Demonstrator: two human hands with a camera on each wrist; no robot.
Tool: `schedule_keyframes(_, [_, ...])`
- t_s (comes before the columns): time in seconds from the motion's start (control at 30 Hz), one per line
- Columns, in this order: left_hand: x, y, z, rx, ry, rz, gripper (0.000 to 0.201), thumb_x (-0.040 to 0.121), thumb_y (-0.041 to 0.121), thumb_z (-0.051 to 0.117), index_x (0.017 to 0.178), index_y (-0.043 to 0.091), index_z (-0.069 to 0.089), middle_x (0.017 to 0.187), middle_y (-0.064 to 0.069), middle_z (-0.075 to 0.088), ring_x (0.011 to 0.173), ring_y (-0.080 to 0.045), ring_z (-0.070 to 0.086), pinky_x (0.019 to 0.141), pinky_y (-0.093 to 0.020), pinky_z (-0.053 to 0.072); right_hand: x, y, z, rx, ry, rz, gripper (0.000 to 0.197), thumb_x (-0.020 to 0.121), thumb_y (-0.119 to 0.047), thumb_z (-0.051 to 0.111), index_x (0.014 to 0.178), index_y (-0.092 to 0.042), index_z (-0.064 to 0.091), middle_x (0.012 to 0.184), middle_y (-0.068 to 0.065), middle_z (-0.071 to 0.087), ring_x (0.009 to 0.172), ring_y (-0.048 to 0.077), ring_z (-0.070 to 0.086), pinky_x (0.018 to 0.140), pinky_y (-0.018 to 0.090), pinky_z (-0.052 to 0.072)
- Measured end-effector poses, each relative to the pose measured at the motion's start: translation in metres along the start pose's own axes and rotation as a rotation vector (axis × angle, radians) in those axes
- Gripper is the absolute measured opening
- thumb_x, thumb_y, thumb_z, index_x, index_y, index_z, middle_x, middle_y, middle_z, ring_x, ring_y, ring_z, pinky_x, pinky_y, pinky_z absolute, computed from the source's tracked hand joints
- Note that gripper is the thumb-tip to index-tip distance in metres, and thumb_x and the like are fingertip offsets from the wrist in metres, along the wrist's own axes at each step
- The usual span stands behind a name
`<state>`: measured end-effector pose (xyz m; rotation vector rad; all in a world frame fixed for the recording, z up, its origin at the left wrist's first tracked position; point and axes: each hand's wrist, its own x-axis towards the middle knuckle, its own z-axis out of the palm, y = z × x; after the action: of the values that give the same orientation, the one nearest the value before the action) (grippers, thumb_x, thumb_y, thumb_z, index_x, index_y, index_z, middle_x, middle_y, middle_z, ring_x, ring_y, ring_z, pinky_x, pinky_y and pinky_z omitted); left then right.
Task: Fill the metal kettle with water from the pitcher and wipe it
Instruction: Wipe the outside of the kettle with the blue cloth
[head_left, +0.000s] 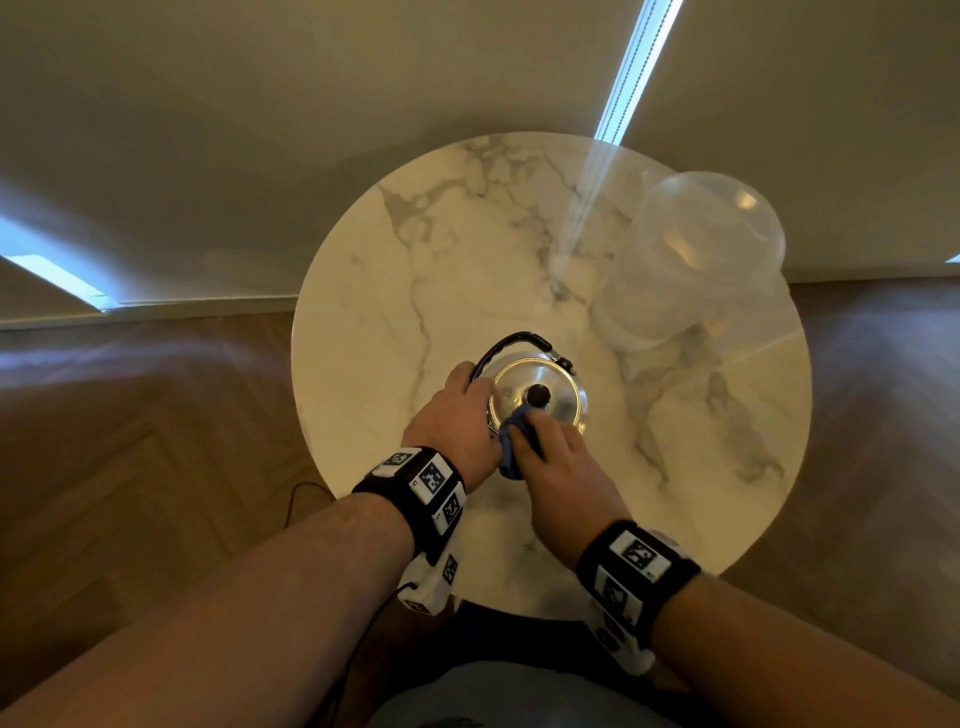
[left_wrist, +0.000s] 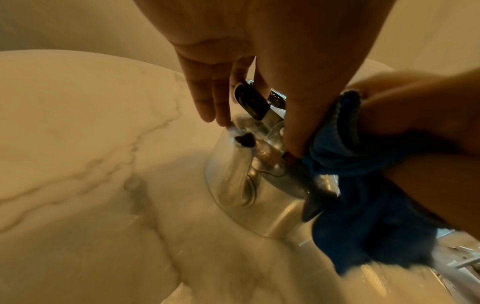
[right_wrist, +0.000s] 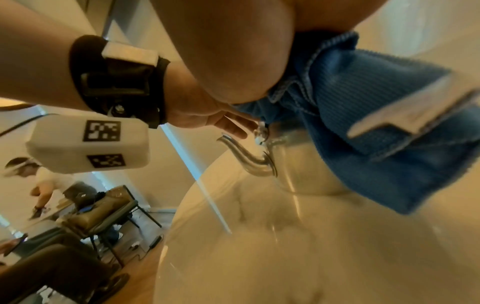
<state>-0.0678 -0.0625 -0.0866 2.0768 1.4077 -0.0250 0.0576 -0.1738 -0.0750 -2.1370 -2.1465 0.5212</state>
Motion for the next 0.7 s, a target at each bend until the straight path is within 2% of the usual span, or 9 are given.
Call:
schedule_keyframes(0.1, [-0.001,0.001,0.000,-0.002,0.009,-0.007,0.044,0.090,0.041,0.064,0.128,0.022,0.054,0.157,0.002,0.030,0.115,-0.028,0.061,0.088,-0.042,0.055,0.014,-0.003,-0.012,-0.078,-0.073,-0.028,0.062,0.086,-0.004,0.048,0.148,-0.006,0.048,0.151,0.016,0.043,0.121,0.034,0.050,0.094,0.043,0.057])
schedule_keyframes(0.17, [-0.002,0.000,0.002,-0.004,0.021,0.005,0.044,0.087,0.043,0.065,0.125,0.024,0.054,0.152,0.004,0.032,0.110,-0.028,0.062,0.082,-0.042,0.056,0.005,0.006,-0.015,-0.106,-0.114,-0.031,0.066,0.083,-0.007,0.039,0.148,-0.008,0.048,0.149,0.015,0.044,0.117,0.034,0.051,0.088,0.046,0.058])
schedule_keyframes(0.27, [-0.001,-0.005,0.005,-0.009,0.004,0.017,0.055,0.079,0.048,0.072,0.126,0.027,0.052,0.145,0.006,0.033,0.105,-0.026,0.063,0.079,-0.044,0.057,-0.013,0.022,-0.012,-0.109,-0.130,-0.006,0.070,0.078,0.000,0.052,0.147,-0.009,0.050,0.149,0.014,0.045,0.109,0.034,0.052,0.081,0.047,0.060])
schedule_keyframes(0.33, [-0.001,-0.005,0.006,-0.014,0.002,0.019,0.055,0.079,0.048,0.071,0.126,0.026,0.052,0.144,0.005,0.034,0.103,-0.027,0.062,0.079,-0.046,0.057,-0.011,0.021,-0.010,-0.105,-0.148,0.015,0.075,0.075,0.002,0.063,0.148,-0.009,0.049,0.150,0.014,0.044,0.112,0.034,0.051,0.081,0.046,0.060])
schedule_keyframes(0.5, [0.000,-0.005,0.008,-0.012,0.037,0.016,0.040,0.085,0.042,0.061,0.121,0.025,0.053,0.140,0.002,0.037,0.097,-0.030,0.062,0.073,-0.041,0.054,0.013,0.007,-0.014,-0.119,-0.076,-0.075,0.068,0.078,0.000,0.058,0.146,-0.009,0.051,0.147,0.012,0.046,0.115,0.034,0.053,0.080,0.044,0.060])
schedule_keyframes(0.63, [-0.002,-0.008,0.012,-0.068,0.057,0.029,0.060,0.075,0.053,0.073,0.124,0.026,0.049,0.137,0.005,0.042,0.099,-0.026,0.064,0.076,-0.045,0.057,-0.012,0.037,-0.015,-0.049,-0.102,0.017,0.074,0.073,0.003,0.064,0.144,-0.017,0.054,0.148,0.008,0.045,0.110,0.031,0.053,0.082,0.039,0.059])
schedule_keyframes(0.7, [-0.005,-0.007,0.013,-0.113,0.078,0.023,0.071,0.074,0.050,0.078,0.131,0.026,0.043,0.139,0.004,0.045,0.105,-0.026,0.064,0.081,-0.045,0.057,-0.014,0.058,-0.016,0.031,-0.056,0.069,0.069,0.075,0.002,0.062,0.142,-0.017,0.057,0.146,0.009,0.049,0.116,0.034,0.054,0.093,0.041,0.055])
